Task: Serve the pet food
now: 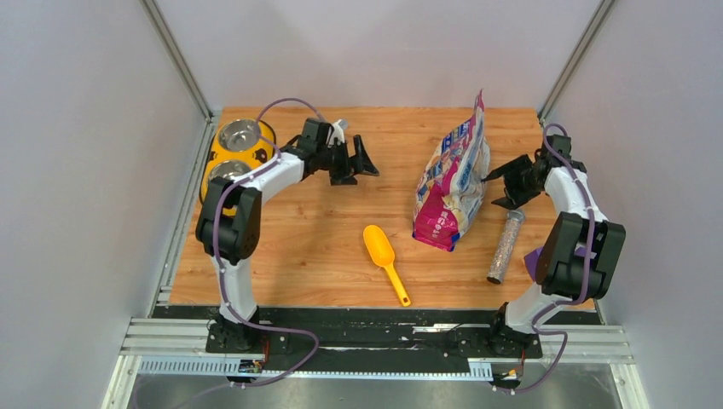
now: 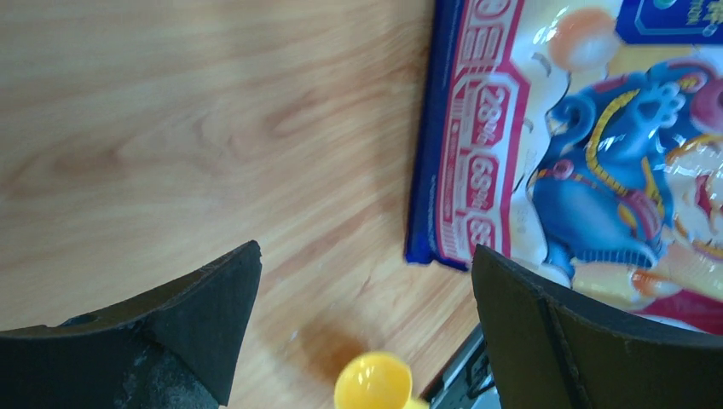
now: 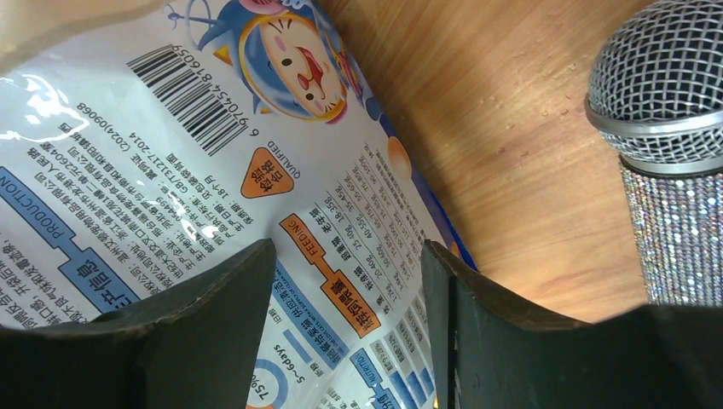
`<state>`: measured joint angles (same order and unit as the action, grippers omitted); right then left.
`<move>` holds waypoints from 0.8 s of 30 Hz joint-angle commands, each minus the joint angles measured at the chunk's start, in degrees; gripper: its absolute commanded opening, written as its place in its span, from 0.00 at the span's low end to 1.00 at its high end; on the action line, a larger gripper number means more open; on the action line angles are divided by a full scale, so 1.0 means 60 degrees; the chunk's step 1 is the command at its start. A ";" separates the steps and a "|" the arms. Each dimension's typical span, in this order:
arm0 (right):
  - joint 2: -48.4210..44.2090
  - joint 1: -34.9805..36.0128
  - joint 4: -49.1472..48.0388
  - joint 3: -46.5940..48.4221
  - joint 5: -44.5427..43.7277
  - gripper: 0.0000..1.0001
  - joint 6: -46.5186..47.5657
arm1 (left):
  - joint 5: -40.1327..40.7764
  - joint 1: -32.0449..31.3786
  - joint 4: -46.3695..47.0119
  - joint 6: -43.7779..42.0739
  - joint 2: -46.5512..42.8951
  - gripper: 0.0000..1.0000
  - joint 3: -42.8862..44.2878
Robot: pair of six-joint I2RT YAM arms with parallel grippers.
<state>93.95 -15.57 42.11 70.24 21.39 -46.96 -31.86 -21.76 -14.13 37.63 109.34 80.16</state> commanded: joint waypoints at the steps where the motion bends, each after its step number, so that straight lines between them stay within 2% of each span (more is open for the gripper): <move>1: 0.0230 0.0164 -0.0371 -0.0280 0.1215 0.63 -0.0083 | -0.0529 -0.0394 0.1922 0.1061 0.1024 1.00 0.1153; 7: 0.0481 0.0272 -0.1045 -0.0753 0.1956 0.65 -0.0271 | -0.1019 -0.1183 0.5918 0.4269 0.2925 0.98 0.1450; 12: 0.0742 0.0676 -0.1795 -0.1129 0.2726 0.65 -0.0451 | -0.1297 -0.1787 0.8865 0.6129 0.4203 0.89 0.1323; 16: 0.1065 0.1201 -0.2233 -0.1437 0.3399 0.64 -0.0688 | -0.1208 -0.1869 0.9318 0.6439 0.4159 0.87 0.0766; 20: 0.1261 0.1928 -0.2982 -0.1913 0.4235 0.63 -0.1308 | -0.0986 -0.1827 0.9633 0.6431 0.3630 0.87 -0.0099; 24: 0.1566 0.2902 -0.3465 -0.1781 0.4461 0.62 -0.1695 | -0.0563 -0.1645 0.9655 0.6299 0.2863 0.86 -0.1034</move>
<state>99.37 -9.89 19.57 61.67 38.65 -55.27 -37.30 -30.17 41.47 75.96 132.42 78.00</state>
